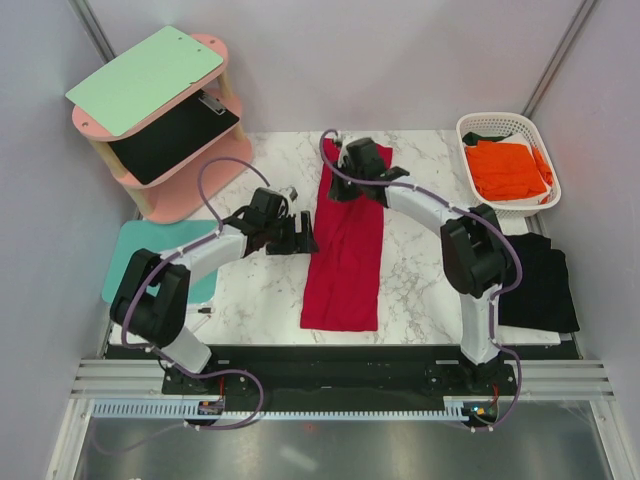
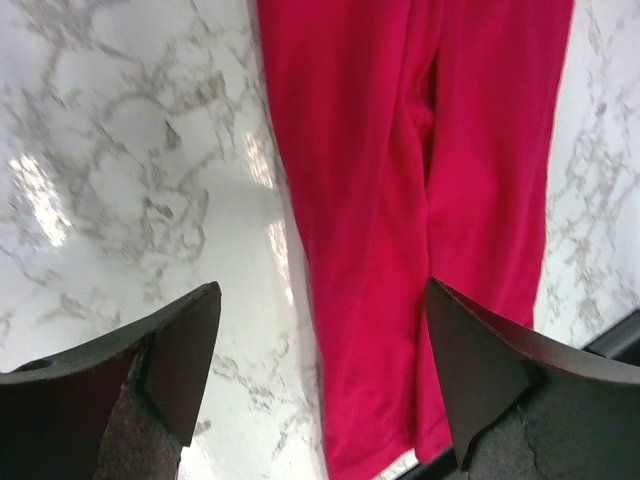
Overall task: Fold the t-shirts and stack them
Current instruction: Grab the bottom of the folded rectangular tshirt with both arms
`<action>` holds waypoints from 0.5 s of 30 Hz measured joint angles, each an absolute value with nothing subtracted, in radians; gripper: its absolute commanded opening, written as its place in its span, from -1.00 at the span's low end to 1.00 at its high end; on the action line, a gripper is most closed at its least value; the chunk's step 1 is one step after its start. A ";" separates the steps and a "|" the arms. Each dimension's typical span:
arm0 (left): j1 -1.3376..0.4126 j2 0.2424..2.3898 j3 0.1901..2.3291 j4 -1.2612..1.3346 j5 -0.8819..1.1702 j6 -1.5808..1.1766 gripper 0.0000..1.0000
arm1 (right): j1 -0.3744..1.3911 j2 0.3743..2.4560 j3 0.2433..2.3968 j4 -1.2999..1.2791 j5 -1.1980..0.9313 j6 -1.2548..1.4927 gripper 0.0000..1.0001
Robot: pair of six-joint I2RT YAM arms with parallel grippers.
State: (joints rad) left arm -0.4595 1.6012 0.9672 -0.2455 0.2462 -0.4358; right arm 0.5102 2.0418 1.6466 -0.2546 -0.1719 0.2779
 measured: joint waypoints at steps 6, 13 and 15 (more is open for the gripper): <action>-0.459 1.464 0.839 -0.200 0.318 -0.469 0.76 | 0.526 2.070 1.433 -0.284 -0.273 0.338 -0.96; -0.459 1.456 0.823 -0.155 0.352 -0.499 -0.96 | 0.523 2.078 1.396 -0.254 -0.314 0.373 -0.96; -0.459 1.475 0.824 -0.143 0.355 -0.508 -0.96 | 0.527 2.078 1.394 -0.250 -0.315 0.374 -0.96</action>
